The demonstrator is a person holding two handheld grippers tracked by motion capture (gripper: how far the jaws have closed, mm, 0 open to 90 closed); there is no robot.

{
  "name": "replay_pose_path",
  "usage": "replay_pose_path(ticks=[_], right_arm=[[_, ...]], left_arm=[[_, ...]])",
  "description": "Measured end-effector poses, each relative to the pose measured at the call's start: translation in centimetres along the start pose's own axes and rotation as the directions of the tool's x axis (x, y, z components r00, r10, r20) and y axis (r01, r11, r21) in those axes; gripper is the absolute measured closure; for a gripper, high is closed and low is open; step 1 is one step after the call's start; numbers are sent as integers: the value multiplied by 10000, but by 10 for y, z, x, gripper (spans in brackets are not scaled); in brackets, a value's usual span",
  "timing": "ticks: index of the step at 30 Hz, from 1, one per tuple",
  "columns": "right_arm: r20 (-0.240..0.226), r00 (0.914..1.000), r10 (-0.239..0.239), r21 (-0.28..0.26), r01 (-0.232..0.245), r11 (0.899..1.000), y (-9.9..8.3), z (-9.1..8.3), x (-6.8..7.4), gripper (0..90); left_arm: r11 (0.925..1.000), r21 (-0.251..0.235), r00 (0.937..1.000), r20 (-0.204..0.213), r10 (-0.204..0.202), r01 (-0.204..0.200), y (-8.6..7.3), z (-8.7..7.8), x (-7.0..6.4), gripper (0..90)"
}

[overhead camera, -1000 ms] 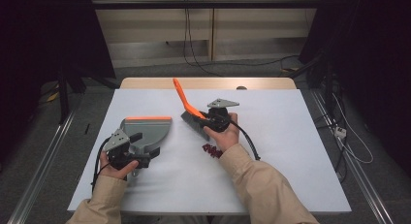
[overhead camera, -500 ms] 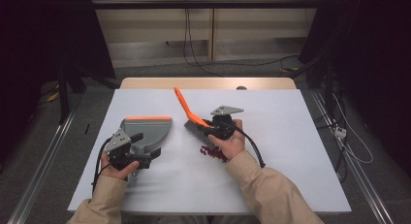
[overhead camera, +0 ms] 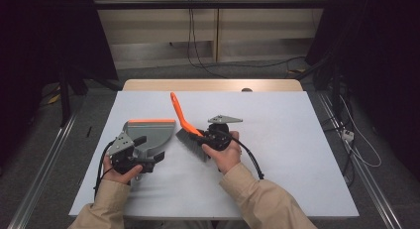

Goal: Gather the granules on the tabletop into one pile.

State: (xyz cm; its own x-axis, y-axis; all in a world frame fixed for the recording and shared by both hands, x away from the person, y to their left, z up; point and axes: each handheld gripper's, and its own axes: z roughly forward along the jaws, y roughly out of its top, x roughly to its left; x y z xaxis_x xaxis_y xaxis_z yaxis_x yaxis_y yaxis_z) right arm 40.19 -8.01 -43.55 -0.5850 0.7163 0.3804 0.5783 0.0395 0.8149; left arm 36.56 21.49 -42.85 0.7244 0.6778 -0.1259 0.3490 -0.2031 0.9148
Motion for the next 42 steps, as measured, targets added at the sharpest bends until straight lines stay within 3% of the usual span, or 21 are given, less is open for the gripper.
replay_pose_path(ticks=[2, 7, 12, 19, 24, 29, 35, 38, 42], right_arm=[[283, 9996, -8, 371, -2, 9993, -6, 3, -1, 713], [922, 9929, 748, 298, -778, 9965, -11, -10, -14, 712], [1395, 9850, 1018, 256, -1063, 9940, -15, -29, -22, 712], [1750, 9763, 1273, 145, -1318, 9912, -21, -50, -30, 712], [1858, 9725, 1405, 63, -1442, 9895, -21, -61, -38, 713], [1486, 9805, 1288, -231, -1268, 9917, -13, -68, -40, 713], [1200, 9885, 919, -575, -854, 9947, 4, -74, -46, 714], [1286, 9898, 609, -790, -510, 9956, 9, -80, -53, 714], [1584, 9859, 532, -872, -398, 9954, 10, -86, -64, 714]], left_arm=[[10000, -44, 10000, -18, -13, 13, 0, 0, 0, 55], [10000, -22, 10000, -27, 3, -3, 0, -1, 0, 55], [10000, -40, 10000, -21, 41, -41, 0, -1, -1, 55], [10000, -34, 10000, -50, 73, -73, 2, -3, -4, 55], [9997, 252, 9998, -178, 11, -7, 3, -4, -4, 56], [9969, 777, 9993, -355, -70, 97, 5, -6, -5, 52], [9868, 1456, 9929, -1054, -551, 703, 4, -13, 0, 60], [9810, 1716, 9871, -1463, -656, 906, 1, -16, 3, 78], [9714, 2044, 9790, -1863, -829, 1211, -3, -18, 6, 98]])
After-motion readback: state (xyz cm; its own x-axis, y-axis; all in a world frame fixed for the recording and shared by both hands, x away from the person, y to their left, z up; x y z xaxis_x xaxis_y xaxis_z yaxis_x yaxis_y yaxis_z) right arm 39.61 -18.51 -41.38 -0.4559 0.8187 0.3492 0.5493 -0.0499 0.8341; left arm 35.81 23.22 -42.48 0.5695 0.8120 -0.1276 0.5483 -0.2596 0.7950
